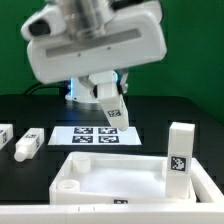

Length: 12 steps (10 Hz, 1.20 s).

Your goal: Assemble desk

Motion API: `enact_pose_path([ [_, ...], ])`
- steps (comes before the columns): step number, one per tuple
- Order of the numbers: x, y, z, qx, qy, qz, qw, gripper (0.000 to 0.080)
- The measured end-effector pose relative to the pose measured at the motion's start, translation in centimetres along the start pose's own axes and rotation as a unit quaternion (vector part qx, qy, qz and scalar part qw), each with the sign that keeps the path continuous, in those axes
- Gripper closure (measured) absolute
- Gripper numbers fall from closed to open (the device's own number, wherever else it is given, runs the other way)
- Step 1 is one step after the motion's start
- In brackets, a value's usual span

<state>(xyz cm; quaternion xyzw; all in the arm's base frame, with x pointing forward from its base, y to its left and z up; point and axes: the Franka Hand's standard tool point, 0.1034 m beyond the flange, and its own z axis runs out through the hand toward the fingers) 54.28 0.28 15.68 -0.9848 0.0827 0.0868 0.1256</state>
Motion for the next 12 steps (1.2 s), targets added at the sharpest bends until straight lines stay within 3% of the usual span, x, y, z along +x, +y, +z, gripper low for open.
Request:
enact_pose_path([
  [1,-0.4,0.0,0.5,0.003,0.021,0.008,1.0,0.0515],
  [4,0.6,0.9,0.6,-0.017,0.123,0.011,0.992,0.0515],
  [5,1.5,1.6,0.2,-0.021,0.15,-0.006,0.988,0.0515],
  [7,4.1,2.6,-2.3,-0.034,0.207,-0.031,0.977,0.0515],
  [8,4.4,2.8,-2.9,-0.041,0.234,-0.03,0.971,0.0515],
  [10,4.4,3.4,-2.6,-0.057,0.274,-0.031,0.96,0.0515],
  [12,5.0,3.6,-2.6,-0.059,0.269,-0.042,0.961,0.0515],
])
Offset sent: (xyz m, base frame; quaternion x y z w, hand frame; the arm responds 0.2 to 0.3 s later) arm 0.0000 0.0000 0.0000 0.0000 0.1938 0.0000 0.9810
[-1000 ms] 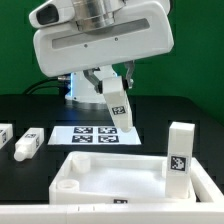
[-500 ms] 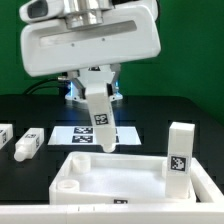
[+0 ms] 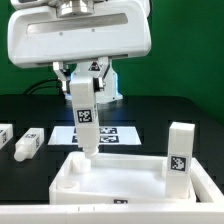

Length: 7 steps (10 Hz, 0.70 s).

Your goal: Assemble desk

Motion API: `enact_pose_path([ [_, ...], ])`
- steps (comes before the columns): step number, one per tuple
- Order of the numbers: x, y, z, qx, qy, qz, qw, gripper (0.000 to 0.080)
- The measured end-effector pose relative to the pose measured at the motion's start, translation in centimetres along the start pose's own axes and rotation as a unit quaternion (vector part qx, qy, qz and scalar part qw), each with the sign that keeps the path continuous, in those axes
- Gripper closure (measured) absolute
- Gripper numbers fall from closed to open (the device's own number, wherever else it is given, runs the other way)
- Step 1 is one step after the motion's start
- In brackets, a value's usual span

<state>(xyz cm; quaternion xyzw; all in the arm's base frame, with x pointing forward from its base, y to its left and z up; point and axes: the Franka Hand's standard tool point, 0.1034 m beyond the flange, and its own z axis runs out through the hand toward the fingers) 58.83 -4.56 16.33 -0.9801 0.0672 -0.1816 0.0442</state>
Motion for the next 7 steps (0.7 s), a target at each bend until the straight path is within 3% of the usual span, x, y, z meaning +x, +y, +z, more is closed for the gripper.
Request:
enact_pose_path([
  [1,1.0,0.3,0.5,-0.001,0.006,-0.002,1.0,0.0515],
  [4,1.5,0.6,2.0,-0.019,0.033,-0.024,0.999,0.0515],
  [7,1.8,0.3,2.0,-0.023,0.041,-0.042,0.998,0.0515],
])
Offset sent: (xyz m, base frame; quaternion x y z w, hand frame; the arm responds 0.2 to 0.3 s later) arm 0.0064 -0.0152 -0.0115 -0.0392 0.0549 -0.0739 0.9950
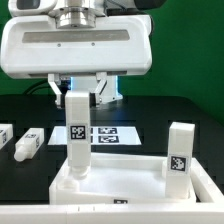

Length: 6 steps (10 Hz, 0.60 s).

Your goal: Assemble desk

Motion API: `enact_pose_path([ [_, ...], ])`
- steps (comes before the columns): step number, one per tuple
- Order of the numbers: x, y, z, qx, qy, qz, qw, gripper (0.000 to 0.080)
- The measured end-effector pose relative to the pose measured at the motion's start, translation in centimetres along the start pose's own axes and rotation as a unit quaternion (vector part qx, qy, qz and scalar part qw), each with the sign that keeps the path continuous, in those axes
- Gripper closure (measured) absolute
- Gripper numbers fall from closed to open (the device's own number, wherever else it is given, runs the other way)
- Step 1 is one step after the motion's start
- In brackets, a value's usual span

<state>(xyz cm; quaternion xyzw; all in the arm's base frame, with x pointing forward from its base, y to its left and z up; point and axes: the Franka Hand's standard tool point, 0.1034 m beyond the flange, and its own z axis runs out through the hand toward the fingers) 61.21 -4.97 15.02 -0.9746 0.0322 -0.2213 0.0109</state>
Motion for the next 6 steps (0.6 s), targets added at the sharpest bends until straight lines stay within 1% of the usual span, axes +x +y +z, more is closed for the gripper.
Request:
enact_pose_path([
  [1,-0.2,0.1,0.0,-0.001,0.0,0.0,1.0,0.0515],
  [4,-1.8,1.1,0.3,-0.008,-0.007,0.005,1.0,0.0515],
  [6,-2.0,1.6,0.6,-0.011,-0.009,0.009,1.0,0.0515],
])
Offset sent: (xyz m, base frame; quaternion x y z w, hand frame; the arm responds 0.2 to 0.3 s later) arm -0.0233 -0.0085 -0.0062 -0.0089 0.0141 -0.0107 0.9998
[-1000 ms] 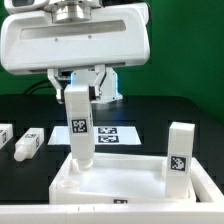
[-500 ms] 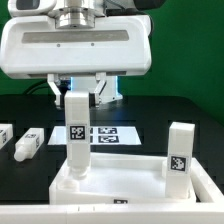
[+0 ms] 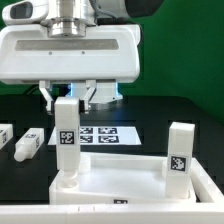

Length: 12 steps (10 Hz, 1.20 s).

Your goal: Assemble desk

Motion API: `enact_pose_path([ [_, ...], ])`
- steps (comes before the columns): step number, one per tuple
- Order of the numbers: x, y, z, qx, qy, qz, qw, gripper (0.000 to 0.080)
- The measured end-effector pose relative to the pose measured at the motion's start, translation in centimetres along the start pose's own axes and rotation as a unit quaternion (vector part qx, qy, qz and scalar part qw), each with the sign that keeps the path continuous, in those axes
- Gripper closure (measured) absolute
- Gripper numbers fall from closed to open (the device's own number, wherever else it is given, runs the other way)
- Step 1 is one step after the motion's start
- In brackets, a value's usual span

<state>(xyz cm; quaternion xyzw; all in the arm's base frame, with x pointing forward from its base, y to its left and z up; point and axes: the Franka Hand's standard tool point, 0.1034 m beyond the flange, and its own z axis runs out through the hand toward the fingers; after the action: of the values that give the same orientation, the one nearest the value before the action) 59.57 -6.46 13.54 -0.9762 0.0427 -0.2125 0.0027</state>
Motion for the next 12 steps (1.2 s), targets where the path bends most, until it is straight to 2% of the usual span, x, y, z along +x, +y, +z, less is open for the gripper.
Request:
enact_pose_path([
  [2,0.2,0.2,0.7,-0.004,0.004,0.0,1.0,0.0515],
  [6,-0.7,0.1,1.8,-0.005,-0.001,0.0,1.0,0.0515],
  [8,-1.1,0.5,1.8,-0.015,0.011,0.0,1.0,0.0515],
  [11,-1.2,0.4,1.9,-0.013,0.008,0.001,1.0,0.0515],
  [12,-1.3,0.0,2.0,-0.004,-0.01,0.005,1.0,0.0332],
])
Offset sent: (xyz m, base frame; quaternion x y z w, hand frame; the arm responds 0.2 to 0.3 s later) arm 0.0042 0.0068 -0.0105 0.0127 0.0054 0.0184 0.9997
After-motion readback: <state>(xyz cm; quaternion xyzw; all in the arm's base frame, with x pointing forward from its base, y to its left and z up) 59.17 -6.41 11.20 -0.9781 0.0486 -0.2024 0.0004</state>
